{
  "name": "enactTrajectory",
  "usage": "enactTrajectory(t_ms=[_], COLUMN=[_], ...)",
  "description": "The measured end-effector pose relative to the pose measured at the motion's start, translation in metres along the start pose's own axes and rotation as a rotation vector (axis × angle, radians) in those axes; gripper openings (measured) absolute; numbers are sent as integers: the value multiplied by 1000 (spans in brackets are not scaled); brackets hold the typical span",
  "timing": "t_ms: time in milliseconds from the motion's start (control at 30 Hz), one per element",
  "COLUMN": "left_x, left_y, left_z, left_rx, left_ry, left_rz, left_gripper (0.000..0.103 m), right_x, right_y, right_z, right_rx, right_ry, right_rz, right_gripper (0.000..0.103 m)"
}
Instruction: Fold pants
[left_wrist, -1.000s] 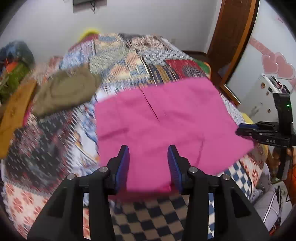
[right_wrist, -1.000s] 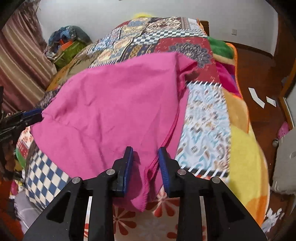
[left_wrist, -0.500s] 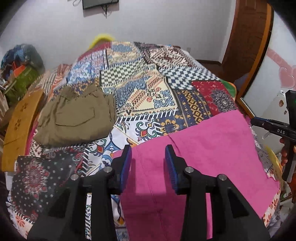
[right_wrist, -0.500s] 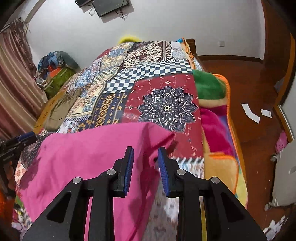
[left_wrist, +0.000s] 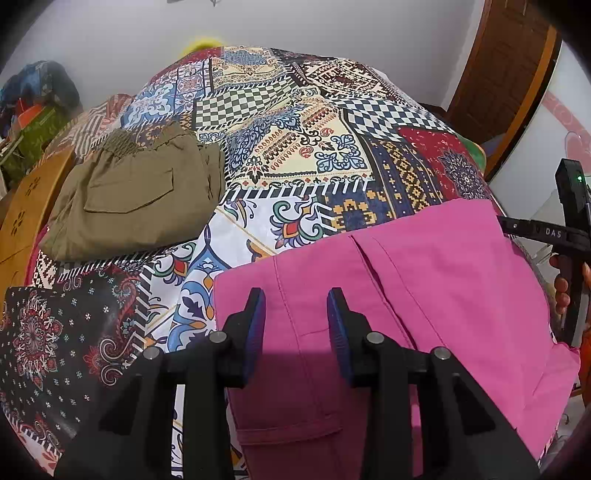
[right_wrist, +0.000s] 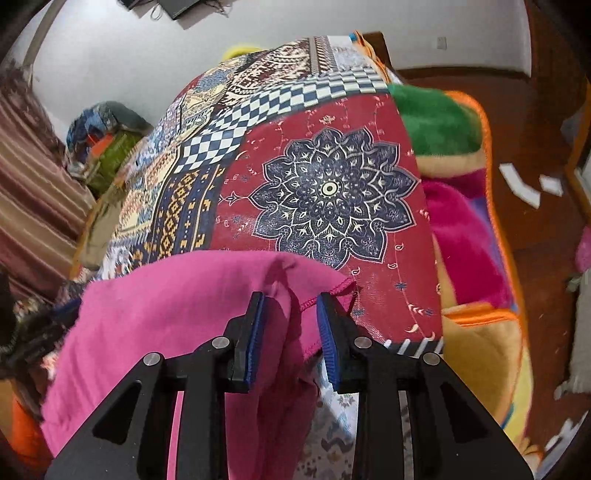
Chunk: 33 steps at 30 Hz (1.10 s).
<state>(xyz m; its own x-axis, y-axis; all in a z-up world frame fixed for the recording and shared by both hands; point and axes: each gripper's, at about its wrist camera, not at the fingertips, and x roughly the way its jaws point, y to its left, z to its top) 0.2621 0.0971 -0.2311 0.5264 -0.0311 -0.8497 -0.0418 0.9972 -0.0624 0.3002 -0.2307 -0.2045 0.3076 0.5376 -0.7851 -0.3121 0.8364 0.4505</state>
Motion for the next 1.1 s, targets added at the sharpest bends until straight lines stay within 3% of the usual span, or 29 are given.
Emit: enactTrajectory(t_ms=[333, 667, 733, 900, 1100], left_x=[3, 5, 5, 6, 7], left_y=[0, -1, -2, -1, -3], left_z=[0, -1, -1, -1, -1], left_rx=[-2, 6, 6, 7, 9], left_ry=[-3, 0, -1, 0, 1], left_rz=[5, 13, 14, 14, 18], left_gripper=[36, 36, 36, 36, 36], right_x=[-8, 7, 8, 0, -2], right_y=[-10, 4, 8, 20, 12], right_z=[-3, 11, 12, 13, 24], right_rx=[-63, -99, -120, -193, -226], right_ry=[-7, -15, -36, -98, -120], right_rz=[-102, -83, -82, -115, -215], right_gripper=[26, 25, 5, 4, 3])
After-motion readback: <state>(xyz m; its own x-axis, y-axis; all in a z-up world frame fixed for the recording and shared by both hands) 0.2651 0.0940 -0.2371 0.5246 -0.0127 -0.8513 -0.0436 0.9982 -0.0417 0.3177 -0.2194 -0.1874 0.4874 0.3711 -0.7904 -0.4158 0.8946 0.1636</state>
